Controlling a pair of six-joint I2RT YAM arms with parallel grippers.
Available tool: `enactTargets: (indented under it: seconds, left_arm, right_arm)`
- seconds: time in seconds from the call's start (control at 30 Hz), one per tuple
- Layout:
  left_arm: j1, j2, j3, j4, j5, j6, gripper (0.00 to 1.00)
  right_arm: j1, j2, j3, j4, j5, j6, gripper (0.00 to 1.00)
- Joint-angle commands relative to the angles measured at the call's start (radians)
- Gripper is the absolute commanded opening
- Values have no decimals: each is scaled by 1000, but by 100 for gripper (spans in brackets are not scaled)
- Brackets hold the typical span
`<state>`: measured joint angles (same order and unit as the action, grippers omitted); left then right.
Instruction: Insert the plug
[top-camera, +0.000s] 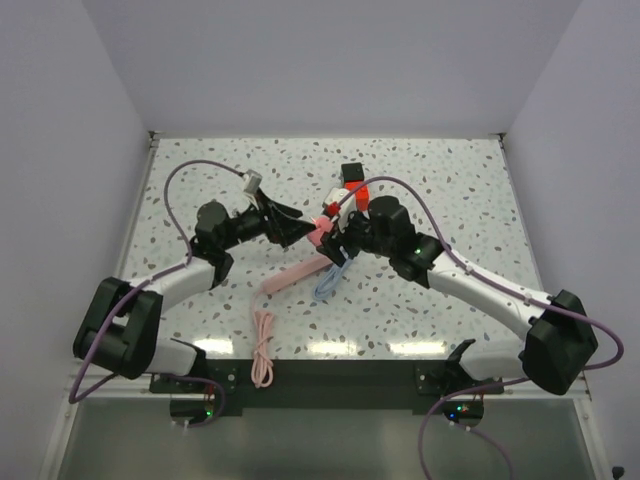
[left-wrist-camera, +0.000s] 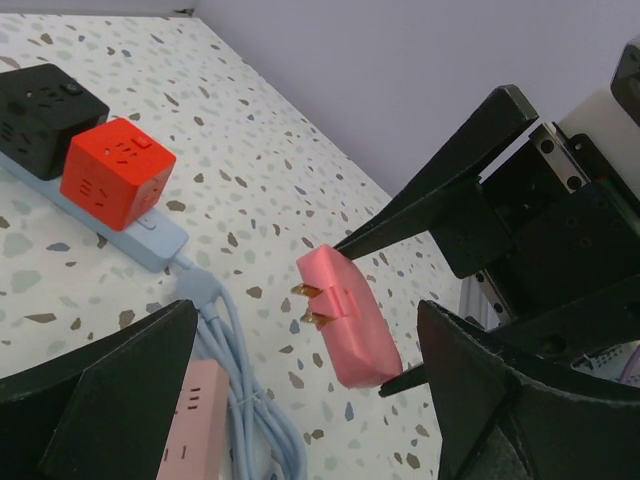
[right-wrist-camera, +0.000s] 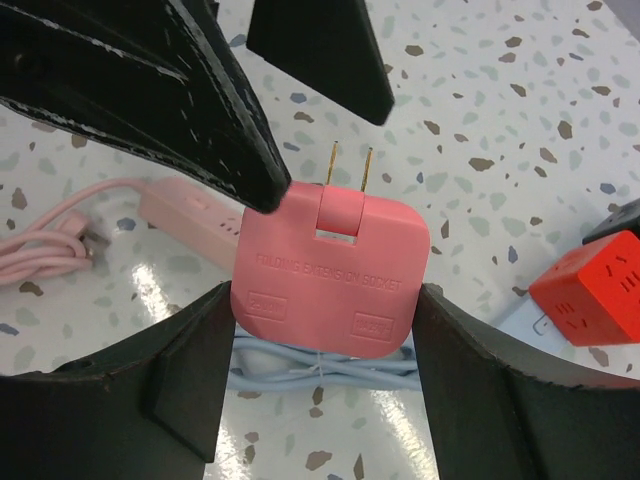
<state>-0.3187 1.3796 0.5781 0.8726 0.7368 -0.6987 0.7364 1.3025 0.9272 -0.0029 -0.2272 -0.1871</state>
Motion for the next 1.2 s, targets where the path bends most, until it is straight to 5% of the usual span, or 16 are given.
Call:
enactTargets:
  seconds: [0.0,0.23,0.43,0.93,1.07,1.1,1.17]
  left_arm:
    - [-46,24,45,68,39,-27,97]
    - [-92,70,68,55,59,-13,96]
    - [-115,98,85,54,91,-2,86]
    - [-126,191,97,200,188,-87,19]
    - [-123,194,114,207,181,-88,1]
    - [-119,182,123,191,164,-81,0]
    - [-100,162,134,146,129,-55,0]
  right_arm:
    - [27,1,35,-31,-8,-48,24]
    - [35,-28,18,-20,19,-64,23]
    - [35,-32,15,-11,29,-77,23]
    - [35,-66,-13,35,146,-97,29]
    - [35,-62,-7,41,169,-78,60]
    - [37,-62,-4,43,175,-62,77]
    - [35,-62,2,47,224,-55,91]
